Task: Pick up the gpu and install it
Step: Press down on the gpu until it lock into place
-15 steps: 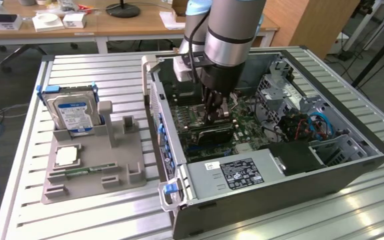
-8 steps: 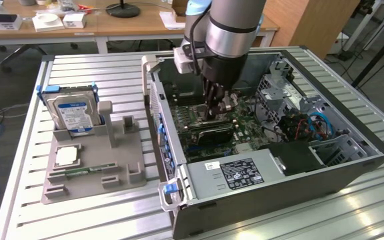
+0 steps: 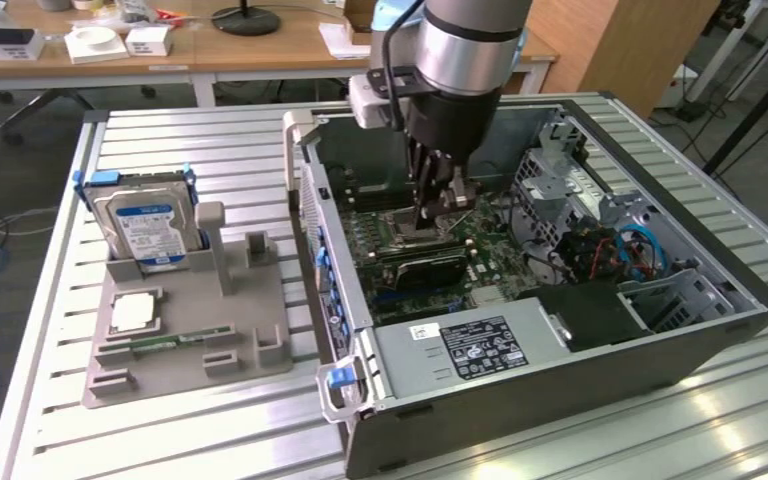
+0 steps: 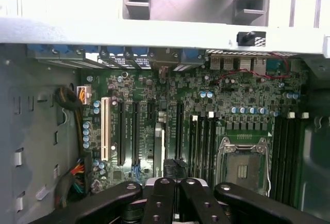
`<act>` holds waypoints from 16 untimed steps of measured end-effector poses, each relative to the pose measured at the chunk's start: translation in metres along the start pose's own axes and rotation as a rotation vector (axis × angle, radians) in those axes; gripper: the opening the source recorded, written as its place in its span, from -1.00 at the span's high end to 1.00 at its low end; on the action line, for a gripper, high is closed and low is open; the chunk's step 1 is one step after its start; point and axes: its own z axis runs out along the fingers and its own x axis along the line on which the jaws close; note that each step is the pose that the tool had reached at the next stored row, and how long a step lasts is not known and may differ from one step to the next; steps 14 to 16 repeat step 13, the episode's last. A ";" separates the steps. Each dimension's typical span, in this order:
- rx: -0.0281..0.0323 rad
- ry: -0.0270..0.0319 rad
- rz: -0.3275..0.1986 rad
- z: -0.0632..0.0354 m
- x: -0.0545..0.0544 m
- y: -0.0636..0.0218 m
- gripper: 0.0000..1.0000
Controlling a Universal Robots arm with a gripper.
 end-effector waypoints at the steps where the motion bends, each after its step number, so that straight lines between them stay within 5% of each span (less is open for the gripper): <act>1: 0.0000 0.0000 0.000 -0.0021 0.000 0.0000 0.80; 6: -0.0001 0.0001 0.000 -0.0120 0.000 -0.0002 0.80; 16: 0.0001 0.0002 0.000 -0.0122 0.000 -0.0002 0.80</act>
